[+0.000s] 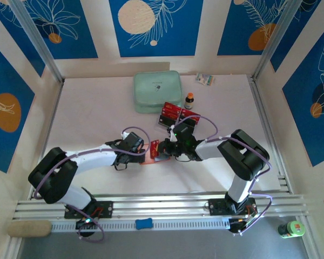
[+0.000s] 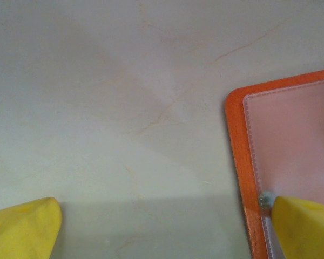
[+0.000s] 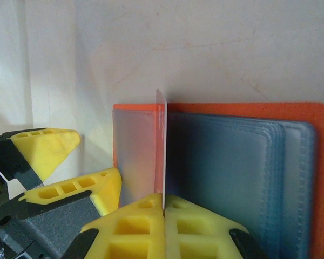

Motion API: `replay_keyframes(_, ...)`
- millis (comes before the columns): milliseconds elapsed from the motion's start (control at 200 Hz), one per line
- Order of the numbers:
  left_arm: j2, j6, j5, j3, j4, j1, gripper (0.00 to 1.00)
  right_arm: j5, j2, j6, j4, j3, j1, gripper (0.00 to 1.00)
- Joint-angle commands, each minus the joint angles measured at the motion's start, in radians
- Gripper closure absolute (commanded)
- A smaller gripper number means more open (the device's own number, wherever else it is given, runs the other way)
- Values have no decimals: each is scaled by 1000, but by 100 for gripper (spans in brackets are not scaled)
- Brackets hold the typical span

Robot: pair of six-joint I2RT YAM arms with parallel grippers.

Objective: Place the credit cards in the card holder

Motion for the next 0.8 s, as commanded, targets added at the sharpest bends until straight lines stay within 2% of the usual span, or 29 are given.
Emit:
replay_keyframes(0, -12, -3, -8, -13, -11, 8, 1, -13, 14, 11, -25, -28, 9, 100)
replay_keyframes(795, -7, -3, -7, -14, -7, 9, 1, -26, -7, 20, -43, -57, 17, 100)
